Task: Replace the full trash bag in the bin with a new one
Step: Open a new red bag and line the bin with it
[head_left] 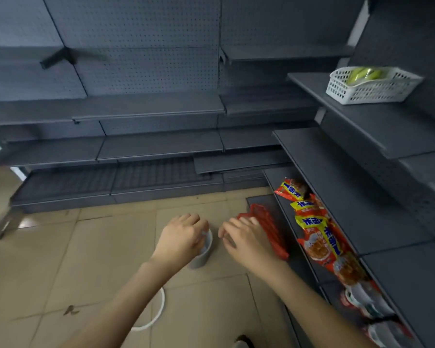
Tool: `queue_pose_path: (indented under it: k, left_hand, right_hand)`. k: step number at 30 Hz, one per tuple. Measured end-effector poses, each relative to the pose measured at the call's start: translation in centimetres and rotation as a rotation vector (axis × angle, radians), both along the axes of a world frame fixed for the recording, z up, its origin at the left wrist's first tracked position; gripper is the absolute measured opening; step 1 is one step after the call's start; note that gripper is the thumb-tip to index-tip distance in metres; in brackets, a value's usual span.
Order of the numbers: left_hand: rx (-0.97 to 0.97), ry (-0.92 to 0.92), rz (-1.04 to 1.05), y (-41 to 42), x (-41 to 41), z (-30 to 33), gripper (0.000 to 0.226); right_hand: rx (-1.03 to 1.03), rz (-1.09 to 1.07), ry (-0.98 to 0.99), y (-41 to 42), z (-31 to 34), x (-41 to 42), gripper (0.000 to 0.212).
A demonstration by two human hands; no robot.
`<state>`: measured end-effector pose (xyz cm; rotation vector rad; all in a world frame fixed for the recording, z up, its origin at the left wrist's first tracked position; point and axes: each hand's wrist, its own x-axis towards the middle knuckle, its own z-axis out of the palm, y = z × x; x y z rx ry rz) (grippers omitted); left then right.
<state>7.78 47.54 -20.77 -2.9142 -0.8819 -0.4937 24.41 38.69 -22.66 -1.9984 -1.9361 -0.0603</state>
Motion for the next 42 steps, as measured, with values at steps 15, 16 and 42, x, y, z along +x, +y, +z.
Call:
queue_pose_path:
  k: [15, 16, 42]
  left_hand:
    - [-0.169, -0.183, -0.043, 18.4, 20.5, -16.4, 0.016]
    - [-0.181, -0.199, -0.04, 19.6, 21.8, -18.9, 0.013]
    - [-0.221, -0.331, -0.211, 26.5, 37.1, -65.8, 0.018]
  right_hand:
    - [-0.011, -0.231, 0.004, 16.8, -14.5, 17.1, 0.013]
    - [0.003, -0.259, 0.013, 17.7, -16.9, 18.1, 0.014]
    - [-0.041, -0.749, -0.044, 19.2, -65.5, 33.0, 0.026]
